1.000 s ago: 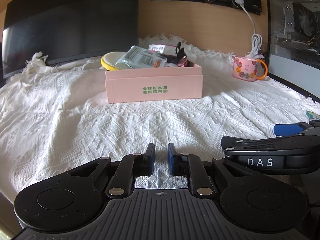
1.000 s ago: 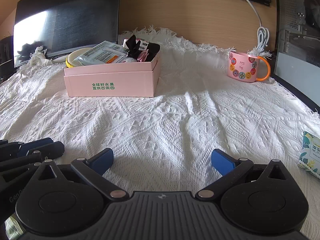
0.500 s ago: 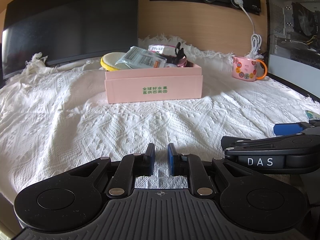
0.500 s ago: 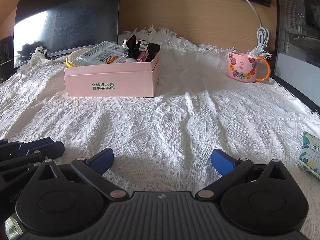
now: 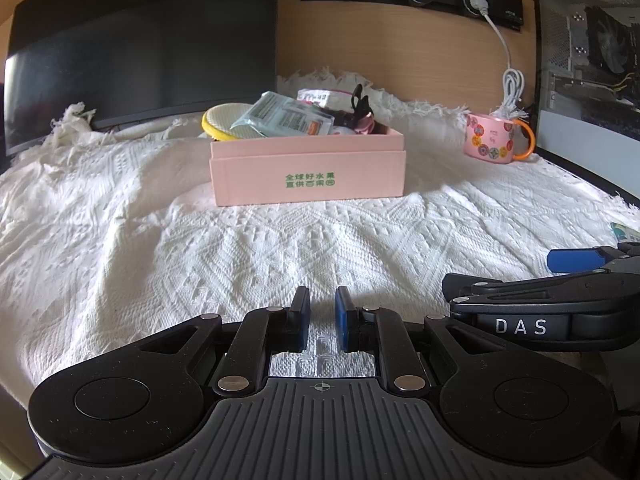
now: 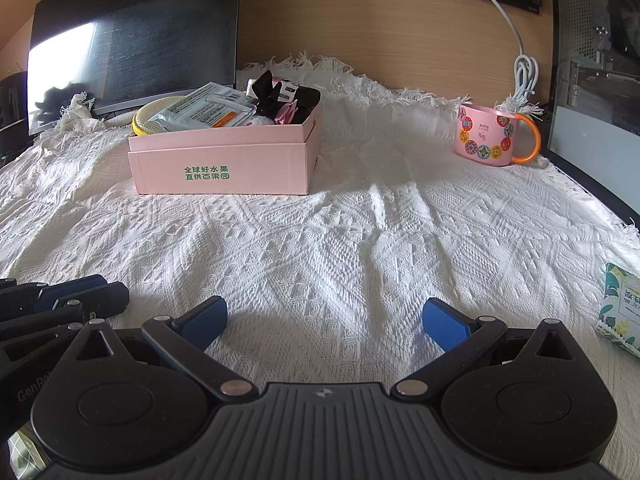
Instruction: Organize soft objects
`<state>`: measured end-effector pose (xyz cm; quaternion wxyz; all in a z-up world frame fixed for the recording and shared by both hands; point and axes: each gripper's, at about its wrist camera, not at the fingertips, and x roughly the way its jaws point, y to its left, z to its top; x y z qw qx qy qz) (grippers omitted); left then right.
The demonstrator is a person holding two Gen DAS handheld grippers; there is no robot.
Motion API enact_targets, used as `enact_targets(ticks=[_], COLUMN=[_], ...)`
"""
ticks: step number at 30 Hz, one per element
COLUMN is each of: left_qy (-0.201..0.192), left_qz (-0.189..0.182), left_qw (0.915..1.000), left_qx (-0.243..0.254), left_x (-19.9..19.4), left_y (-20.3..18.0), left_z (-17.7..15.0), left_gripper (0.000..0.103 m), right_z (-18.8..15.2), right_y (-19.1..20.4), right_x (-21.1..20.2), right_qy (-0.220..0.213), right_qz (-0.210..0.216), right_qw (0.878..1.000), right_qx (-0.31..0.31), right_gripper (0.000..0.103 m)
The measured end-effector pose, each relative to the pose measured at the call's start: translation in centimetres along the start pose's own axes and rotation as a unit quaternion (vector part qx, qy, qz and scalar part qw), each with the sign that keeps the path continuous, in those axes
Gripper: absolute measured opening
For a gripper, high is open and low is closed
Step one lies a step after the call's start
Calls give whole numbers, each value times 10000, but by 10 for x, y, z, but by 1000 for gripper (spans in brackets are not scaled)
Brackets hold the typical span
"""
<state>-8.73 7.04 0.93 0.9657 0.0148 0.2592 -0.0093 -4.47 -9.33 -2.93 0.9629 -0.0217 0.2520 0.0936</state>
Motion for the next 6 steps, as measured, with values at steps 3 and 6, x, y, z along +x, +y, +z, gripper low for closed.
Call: enact_targets(ticks=[3,6], left_qy=[-6,-18], left_qz=[-5,-34], left_qw=[10000,10000], left_qx=[-1,-16], left_x=[0,0], left_y=[0,1], left_z=[0,-1], left_gripper=[15,15], right_z=[0,0], right_y=[0,0], right_x=[0,0], right_qy=[0,2], right_qz=[-3,0], right_qw=[10000,10000], right_qx=[1,1], right_gripper=[103,103])
